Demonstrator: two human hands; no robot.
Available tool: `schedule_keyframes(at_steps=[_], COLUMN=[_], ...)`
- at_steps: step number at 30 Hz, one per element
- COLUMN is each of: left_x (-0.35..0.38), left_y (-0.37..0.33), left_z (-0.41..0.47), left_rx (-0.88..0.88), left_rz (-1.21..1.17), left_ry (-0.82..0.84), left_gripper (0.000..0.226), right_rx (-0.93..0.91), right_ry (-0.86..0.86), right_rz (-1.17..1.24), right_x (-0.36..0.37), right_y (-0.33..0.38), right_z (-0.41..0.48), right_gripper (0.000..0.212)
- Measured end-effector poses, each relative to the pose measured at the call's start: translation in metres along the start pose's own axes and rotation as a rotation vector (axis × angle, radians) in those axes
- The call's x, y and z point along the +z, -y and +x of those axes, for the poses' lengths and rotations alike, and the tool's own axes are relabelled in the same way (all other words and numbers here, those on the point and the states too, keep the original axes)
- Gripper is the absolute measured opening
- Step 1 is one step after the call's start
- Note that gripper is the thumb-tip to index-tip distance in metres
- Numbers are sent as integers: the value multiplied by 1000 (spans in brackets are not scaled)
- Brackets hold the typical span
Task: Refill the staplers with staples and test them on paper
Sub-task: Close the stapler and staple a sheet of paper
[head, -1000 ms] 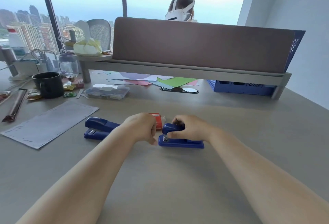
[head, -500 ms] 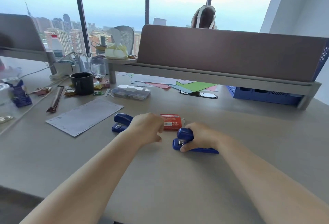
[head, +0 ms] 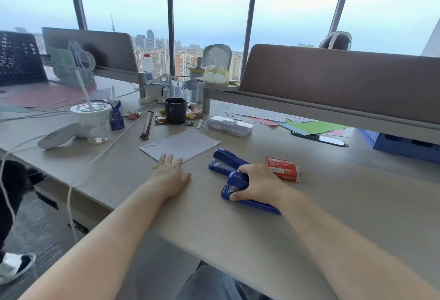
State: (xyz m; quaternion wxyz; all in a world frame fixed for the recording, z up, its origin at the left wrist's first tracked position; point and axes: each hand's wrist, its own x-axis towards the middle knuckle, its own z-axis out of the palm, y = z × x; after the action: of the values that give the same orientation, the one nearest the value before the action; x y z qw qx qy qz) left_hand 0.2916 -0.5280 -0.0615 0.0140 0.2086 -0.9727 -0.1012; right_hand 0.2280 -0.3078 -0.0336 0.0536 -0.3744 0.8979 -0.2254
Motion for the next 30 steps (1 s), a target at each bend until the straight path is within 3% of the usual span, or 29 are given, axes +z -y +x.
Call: schedule_keyframes(at_steps=[10, 18, 21, 26, 30], left_x=[-19, -13, -8, 3, 5], left_y=[33, 35, 45, 63, 66], left_z=[-17, -21, -21, -37, -37], left_rx=[86, 151, 199, 372, 509], left_rz=[190, 516, 395, 51, -171], left_ry=[-123, -63, -144, -617, -655], left_gripper=[44, 30, 32, 28, 14], right_rx=[-53, -52, -61, -40, -11], right_ry=[20, 13, 13, 10, -12], right_rz=[12, 14, 5, 145, 282], right_x=[26, 35, 37, 39, 39], right_y=[36, 46, 49, 55, 60], right_z=[39, 54, 55, 58, 68], right_gripper=[30, 32, 32, 34, 37])
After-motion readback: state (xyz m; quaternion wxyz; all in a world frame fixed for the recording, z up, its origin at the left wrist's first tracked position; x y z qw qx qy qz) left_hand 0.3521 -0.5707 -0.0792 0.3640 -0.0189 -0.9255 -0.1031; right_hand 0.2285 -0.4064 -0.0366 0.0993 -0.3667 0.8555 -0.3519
